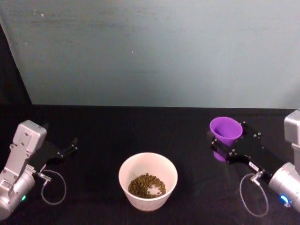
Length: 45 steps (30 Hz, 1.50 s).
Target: Pick up the cup and pour the mung beans from the cup into the bowl.
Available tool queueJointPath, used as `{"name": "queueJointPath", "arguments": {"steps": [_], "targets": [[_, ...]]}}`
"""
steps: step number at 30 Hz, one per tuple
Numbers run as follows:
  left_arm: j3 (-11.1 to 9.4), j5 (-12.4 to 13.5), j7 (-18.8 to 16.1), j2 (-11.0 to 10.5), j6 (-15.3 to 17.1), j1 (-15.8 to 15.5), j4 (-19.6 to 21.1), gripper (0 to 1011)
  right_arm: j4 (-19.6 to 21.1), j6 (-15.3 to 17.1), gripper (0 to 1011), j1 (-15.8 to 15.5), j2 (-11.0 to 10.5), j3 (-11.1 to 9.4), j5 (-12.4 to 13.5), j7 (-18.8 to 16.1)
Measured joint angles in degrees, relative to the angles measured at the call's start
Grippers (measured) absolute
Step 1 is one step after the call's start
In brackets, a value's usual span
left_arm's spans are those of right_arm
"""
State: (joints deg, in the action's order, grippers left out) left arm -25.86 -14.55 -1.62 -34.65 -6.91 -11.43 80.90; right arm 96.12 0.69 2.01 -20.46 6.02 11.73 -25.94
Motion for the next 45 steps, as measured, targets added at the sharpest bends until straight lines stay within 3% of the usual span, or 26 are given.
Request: {"name": "queueJointPath", "arguments": {"steps": [9, 12, 17, 26, 31, 45], "targets": [[0.0, 0.0, 0.0, 0.0, 0.0, 0.0, 0.0, 1004, -5.0, -7.4, 741, 1.4, -2.0, 0.9, 2.9, -4.3], [0.0, 0.0, 0.0, 0.0, 0.0, 0.0, 0.0, 1003, -6.6, -10.6, 741, 2.2, -3.3, 1.6, 4.4, -7.4], [0.0, 0.0, 0.0, 0.0, 0.0, 0.0, 0.0, 1004, -6.5, -12.7, 741, 2.7, -5.8, 3.1, 4.2, -10.2], [0.0, 0.0, 0.0, 0.0, 0.0, 0.0, 0.0, 1003, -3.3, -13.8, 741, 0.5, -9.8, 3.8, 5.0, -12.0], [0.0, 0.0, 0.0, 0.0, 0.0, 0.0, 0.0, 1003, -3.1, -14.8, 741, -0.5, -10.0, 3.2, 7.7, -12.2], [0.0, 0.0, 0.0, 0.0, 0.0, 0.0, 0.0, 1003, -3.0, -14.6, 741, -0.4, -10.1, 3.3, 6.8, -12.2]]}}
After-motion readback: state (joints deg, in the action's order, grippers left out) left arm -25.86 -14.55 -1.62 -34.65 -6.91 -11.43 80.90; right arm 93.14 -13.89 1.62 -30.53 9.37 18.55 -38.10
